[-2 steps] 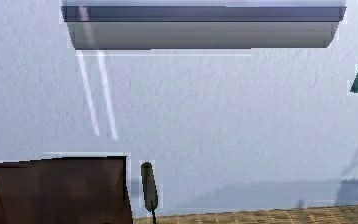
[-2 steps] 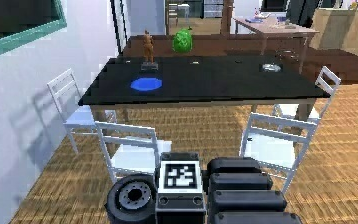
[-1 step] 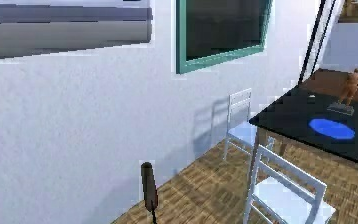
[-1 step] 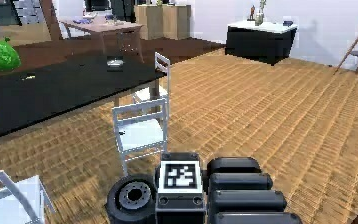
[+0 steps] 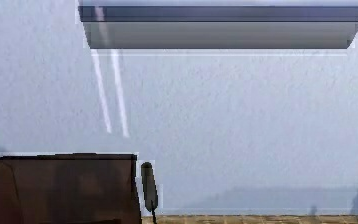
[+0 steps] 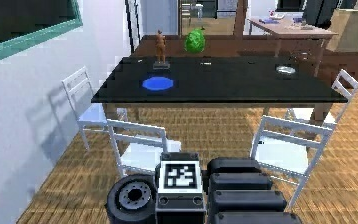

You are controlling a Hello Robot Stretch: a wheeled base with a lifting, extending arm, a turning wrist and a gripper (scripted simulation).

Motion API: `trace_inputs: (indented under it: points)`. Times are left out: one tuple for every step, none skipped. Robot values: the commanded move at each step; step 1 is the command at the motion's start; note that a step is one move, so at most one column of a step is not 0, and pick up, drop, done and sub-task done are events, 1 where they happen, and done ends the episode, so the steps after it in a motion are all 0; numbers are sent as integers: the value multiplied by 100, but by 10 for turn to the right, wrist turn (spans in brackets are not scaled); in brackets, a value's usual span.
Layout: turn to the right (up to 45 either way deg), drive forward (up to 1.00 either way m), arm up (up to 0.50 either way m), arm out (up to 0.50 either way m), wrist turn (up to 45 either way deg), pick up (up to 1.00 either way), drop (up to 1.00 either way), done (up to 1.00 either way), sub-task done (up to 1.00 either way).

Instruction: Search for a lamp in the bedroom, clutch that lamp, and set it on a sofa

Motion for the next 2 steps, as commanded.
trace_inputs:
  points:
    - [-450,0,0,0,0,0,0,0,0]
    - [-210,0,0,0,0,0,0,0,0]
